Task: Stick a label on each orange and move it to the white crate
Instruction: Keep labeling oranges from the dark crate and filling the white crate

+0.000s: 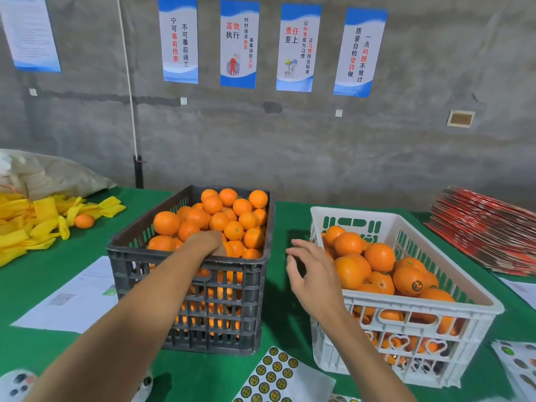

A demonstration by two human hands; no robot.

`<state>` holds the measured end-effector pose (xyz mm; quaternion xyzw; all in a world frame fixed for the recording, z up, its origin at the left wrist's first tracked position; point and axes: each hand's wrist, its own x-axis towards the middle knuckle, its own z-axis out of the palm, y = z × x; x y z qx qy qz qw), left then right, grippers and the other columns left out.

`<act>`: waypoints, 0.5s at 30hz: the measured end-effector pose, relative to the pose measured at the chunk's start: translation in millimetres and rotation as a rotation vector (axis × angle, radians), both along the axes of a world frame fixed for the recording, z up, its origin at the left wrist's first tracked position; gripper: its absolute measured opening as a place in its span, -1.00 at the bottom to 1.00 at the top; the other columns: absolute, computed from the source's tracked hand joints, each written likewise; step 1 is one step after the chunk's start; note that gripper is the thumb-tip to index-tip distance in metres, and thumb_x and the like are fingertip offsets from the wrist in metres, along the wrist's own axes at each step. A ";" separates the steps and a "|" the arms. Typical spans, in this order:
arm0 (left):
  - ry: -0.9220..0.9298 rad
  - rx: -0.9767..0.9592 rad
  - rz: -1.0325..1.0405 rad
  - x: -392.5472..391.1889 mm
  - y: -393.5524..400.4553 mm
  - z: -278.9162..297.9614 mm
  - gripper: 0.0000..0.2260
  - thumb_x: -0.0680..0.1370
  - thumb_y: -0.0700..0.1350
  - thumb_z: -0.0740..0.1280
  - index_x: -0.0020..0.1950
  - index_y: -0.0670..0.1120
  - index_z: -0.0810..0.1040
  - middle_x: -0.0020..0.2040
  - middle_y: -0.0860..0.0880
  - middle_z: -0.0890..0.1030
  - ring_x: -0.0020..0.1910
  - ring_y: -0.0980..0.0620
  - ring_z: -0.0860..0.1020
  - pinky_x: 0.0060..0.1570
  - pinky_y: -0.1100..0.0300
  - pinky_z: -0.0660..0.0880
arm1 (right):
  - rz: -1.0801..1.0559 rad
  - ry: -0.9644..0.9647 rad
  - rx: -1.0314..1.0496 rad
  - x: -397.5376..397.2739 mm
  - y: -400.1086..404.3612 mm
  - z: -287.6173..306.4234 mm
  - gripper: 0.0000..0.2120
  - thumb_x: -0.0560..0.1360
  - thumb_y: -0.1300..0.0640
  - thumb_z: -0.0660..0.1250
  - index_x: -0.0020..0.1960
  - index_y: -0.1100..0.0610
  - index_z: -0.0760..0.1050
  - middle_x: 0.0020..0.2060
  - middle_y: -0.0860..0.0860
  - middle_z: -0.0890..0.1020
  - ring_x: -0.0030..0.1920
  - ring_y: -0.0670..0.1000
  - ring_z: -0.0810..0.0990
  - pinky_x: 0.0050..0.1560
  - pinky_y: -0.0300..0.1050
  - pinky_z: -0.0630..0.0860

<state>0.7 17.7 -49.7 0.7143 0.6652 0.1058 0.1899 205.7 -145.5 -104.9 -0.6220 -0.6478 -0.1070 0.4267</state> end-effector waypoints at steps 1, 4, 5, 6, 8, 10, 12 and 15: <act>-0.027 -0.004 -0.004 3.4 -6.3 2.5 -0.59 0.50 0.01 0.50 0.22 -0.17 0.49 0.14 -0.14 0.59 0.13 -0.13 0.60 0.00 0.01 0.57 | 0.026 -0.021 -0.020 -3.8 3.1 3.2 -0.73 0.63 0.08 0.31 0.29 0.06 0.62 0.33 -0.07 0.58 0.34 -0.05 0.50 0.39 -0.07 0.44; -0.289 0.234 -0.025 19.5 -24.2 9.1 -0.50 0.43 0.16 0.56 0.20 -0.05 0.48 0.17 -0.12 0.61 0.17 -0.14 0.58 0.10 0.00 0.56 | 0.096 -0.039 -0.053 -15.6 13.1 15.1 -0.63 0.65 0.04 0.27 0.45 0.04 0.48 0.41 -0.06 0.52 0.41 -0.04 0.46 0.44 0.04 0.41; -0.438 0.328 -0.023 25.2 -34.8 13.8 -0.47 0.44 0.18 0.54 0.29 -0.05 0.52 0.21 -0.11 0.63 0.21 -0.14 0.58 0.14 0.00 0.56 | 0.120 -0.010 -0.050 -18.8 14.5 18.4 -0.59 0.66 0.02 0.26 0.49 0.03 0.43 0.42 -0.07 0.50 0.42 -0.05 0.44 0.44 0.05 0.41; -0.588 0.392 -0.043 31.1 -44.7 16.9 -0.42 0.46 0.19 0.52 0.38 -0.04 0.52 0.21 -0.06 0.63 0.22 -0.10 0.58 0.15 0.02 0.55 | 0.145 0.027 -0.038 -21.6 14.3 20.7 -0.56 0.66 0.01 0.26 0.52 0.02 0.38 0.43 -0.07 0.49 0.43 -0.06 0.44 0.43 0.05 0.42; -0.852 0.455 -0.132 39.9 -74.0 15.9 -0.45 0.50 0.18 0.51 0.42 0.02 0.52 0.18 0.07 0.62 0.14 0.05 0.61 0.09 0.12 0.55 | 0.204 0.100 0.019 -27.3 8.6 21.4 -0.52 0.66 -0.03 0.27 0.55 0.00 0.29 0.45 -0.10 0.44 0.43 -0.08 0.43 0.40 0.00 0.44; -1.089 0.431 -0.242 46.6 -107.1 3.7 -0.59 0.54 0.15 0.47 0.35 0.07 0.55 0.11 0.12 0.66 0.05 0.16 0.64 0.02 0.19 0.60 | 0.266 0.184 0.132 -34.3 -3.1 17.6 -0.48 0.65 -0.08 0.27 0.55 0.00 0.24 0.47 -0.12 0.40 0.44 -0.10 0.41 0.39 -0.10 0.44; -1.293 0.330 -0.328 52.8 -136.8 -17.2 -0.71 0.58 0.14 0.39 0.26 0.08 0.58 0.06 0.06 0.69 0.04 0.11 0.68 -0.03 0.20 0.62 | 0.270 0.220 0.290 -41.2 -15.0 6.1 -0.48 0.64 -0.07 0.27 0.53 0.06 0.25 0.48 -0.09 0.39 0.46 -0.06 0.41 0.40 -0.15 0.40; -1.392 0.128 -0.432 56.8 -161.5 -66.2 -0.69 0.61 0.14 0.35 0.28 0.02 0.58 0.13 0.00 0.68 0.13 0.01 0.67 0.08 0.17 0.60 | 0.200 0.121 0.376 -43.4 -29.4 -30.8 -0.52 0.66 -0.06 0.19 0.49 0.18 0.32 0.44 0.02 0.44 0.39 0.00 0.45 0.38 -0.20 0.36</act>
